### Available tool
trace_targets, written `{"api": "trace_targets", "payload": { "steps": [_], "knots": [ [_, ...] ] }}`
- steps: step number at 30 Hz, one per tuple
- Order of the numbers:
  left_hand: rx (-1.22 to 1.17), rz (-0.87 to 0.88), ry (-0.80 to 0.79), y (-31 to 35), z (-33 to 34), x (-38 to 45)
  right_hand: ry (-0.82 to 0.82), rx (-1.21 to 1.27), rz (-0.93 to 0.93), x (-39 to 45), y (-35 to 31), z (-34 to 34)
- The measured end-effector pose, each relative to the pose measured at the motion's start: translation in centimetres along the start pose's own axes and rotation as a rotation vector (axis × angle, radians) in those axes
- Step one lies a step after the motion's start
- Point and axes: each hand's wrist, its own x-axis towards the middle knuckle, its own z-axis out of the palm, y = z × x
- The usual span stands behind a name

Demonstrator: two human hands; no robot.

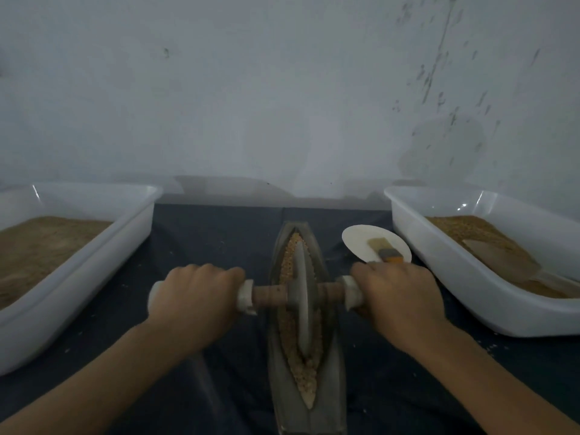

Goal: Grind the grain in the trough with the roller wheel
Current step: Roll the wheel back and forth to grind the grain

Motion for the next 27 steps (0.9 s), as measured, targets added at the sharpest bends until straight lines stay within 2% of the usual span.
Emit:
{"api": "trace_targets", "payload": {
  "steps": [2, 7, 10, 12, 14, 17, 21, 27],
  "knots": [
    [-0.047, -0.043, -0.036, 0.0, 1.0, 2.9, -0.055, -0.08, 0.03, 2.6, 0.6, 1.9],
    [-0.078, -0.093, -0.086, -0.3, 2.3, 8.1, -0.119, -0.075, 0.113, 7.5, 1.9, 4.9],
    [-0.044, -0.073, -0.081, 0.2, 1.0, 6.2, -0.126, -0.035, 0.119, 5.4, 1.4, 3.8],
    [-0.029, -0.052, -0.089, 0.4, -0.3, 3.4, -0.027, -0.011, 0.072, 2.1, 0.5, 1.9],
    [0.001, 0.029, -0.042, 0.7, -1.9, 0.1, 0.03, 0.044, 0.034, -1.0, -0.2, 0.0],
    [-0.023, 0.162, 0.138, 0.6, -3.1, -2.2, 0.012, 0.085, 0.018, -3.2, -0.3, -1.3],
    [0.055, 0.008, -0.043, 0.8, -1.8, 1.2, -0.033, 0.012, 0.024, -0.6, 0.3, 0.8],
    [-0.039, -0.069, -0.107, 0.0, 1.5, 8.2, -0.142, -0.041, 0.171, 6.8, 1.9, 5.6]
  ]
}}
